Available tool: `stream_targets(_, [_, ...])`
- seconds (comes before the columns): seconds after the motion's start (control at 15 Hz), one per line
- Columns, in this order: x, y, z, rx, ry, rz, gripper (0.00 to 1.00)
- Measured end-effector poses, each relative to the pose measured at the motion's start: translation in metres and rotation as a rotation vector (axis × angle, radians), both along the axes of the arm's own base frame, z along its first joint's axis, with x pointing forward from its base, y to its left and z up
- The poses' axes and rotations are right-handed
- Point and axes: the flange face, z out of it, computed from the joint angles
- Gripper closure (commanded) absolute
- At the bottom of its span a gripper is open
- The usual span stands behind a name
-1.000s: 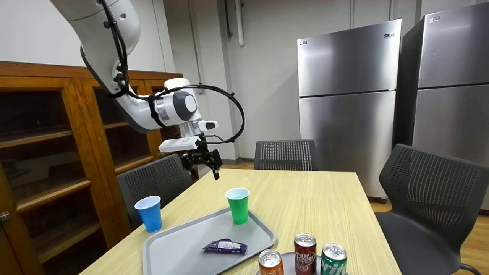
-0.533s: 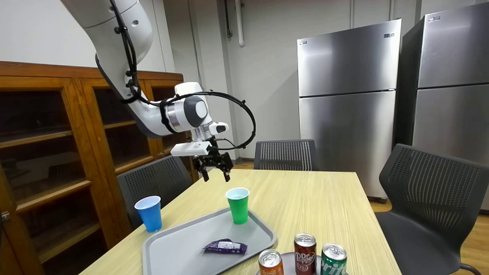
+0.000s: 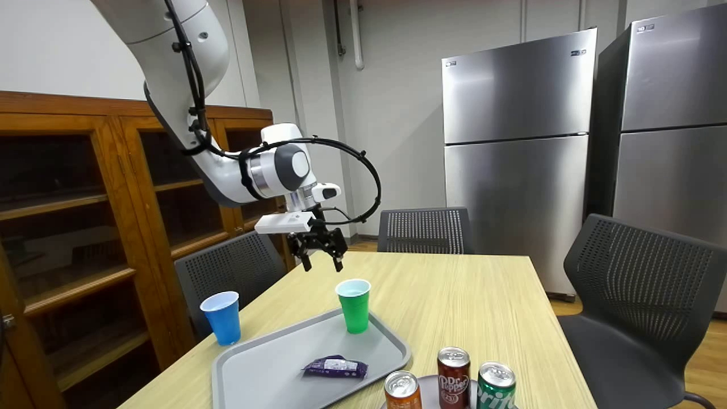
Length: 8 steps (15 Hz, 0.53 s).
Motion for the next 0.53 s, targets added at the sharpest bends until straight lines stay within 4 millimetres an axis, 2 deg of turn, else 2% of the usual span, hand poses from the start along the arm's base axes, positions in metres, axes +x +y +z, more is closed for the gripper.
stream_targets(0.53, [0.0069,0.0072,-0.0055,0.002,-0.047,-0.052,0.0])
